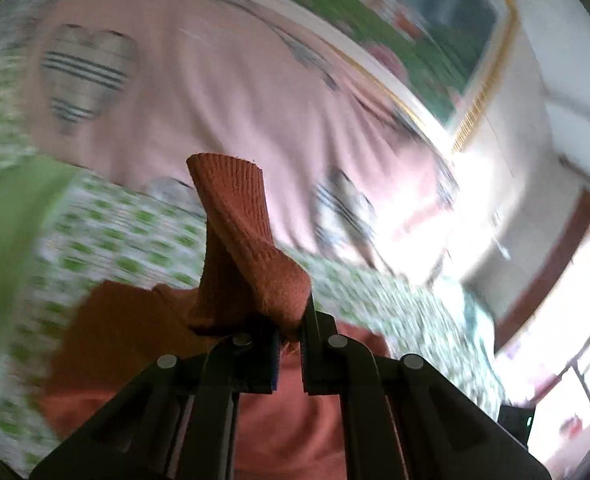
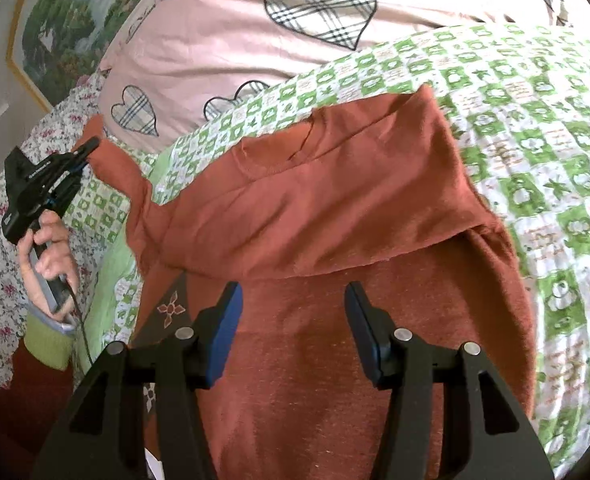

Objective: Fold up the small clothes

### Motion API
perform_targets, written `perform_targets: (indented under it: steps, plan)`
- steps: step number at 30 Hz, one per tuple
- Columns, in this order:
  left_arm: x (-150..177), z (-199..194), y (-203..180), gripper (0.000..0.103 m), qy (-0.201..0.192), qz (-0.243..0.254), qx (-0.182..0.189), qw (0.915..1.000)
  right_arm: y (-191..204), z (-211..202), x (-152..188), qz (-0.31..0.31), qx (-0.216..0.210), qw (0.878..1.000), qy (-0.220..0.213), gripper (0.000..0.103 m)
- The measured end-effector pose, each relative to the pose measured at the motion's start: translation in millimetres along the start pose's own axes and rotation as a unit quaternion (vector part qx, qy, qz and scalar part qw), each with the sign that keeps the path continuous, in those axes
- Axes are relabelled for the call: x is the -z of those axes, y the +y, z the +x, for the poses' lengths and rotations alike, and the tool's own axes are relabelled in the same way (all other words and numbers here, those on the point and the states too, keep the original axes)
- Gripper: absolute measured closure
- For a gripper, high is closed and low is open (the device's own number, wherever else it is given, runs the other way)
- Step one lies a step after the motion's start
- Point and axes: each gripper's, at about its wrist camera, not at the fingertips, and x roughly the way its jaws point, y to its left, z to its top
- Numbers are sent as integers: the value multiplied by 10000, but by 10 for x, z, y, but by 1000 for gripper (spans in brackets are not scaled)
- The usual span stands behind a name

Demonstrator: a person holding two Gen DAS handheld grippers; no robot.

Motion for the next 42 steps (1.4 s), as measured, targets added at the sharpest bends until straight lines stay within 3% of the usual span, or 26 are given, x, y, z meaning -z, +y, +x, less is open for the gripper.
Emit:
perform_targets:
  steps: [4, 8, 12, 16, 20, 24, 26, 28, 31, 32, 35, 42]
  plan:
    - [440, 633, -546, 98, 683, 406, 347, 9962, -141, -79, 0, 176, 37, 9998, -95, 49]
    - [836, 1242, -834, 98, 1298, 595, 530, 9883, -312, -142, -18, 348, 146, 9991, -192, 49]
    - [1152, 1702, -953, 97, 1783, 735, 498, 9800, -443, -193, -54, 547, 203, 9978, -318, 49]
    - [1369, 1909, -938, 90, 2188, 843, 447, 9711, -498, -178, -140, 648, 227, 9967, -429, 49]
    - [1481, 1741, -913, 59, 2350, 889, 485, 9667, -493, -67, -242, 726, 198, 9963, -414, 46]
    - [1498, 1330, -824, 54, 2282, 959, 434, 9679, -441, 61, -344, 628, 137, 9971, -415, 45]
    - [1505, 1038, -668, 49, 2192, 1045, 122, 9700, -422, 141, -411, 556, 173, 9975, -394, 45]
    - [1509, 817, -503, 49, 2100, 1061, -167, 9718, -441, 250, -489, 535, 205, 9979, -307, 45]
    - [1508, 447, -82, 49, 1954, 886, -958, 9720, -500, 430, -601, 633, 292, 9974, -163, 45]
    - [1505, 291, 116, 49, 1868, 760, -1292, 9709, -513, 499, -647, 632, 302, 9975, -136, 45]
    - [1497, 33, 512, 49, 1757, 452, -1787, 9670, -545, 661, -746, 690, 297, 9972, -37, 45]
    - [1532, -130, 805, 49, 1678, 411, -2320, 9572, -547, 895, -790, 783, 386, 9959, 218, 46]
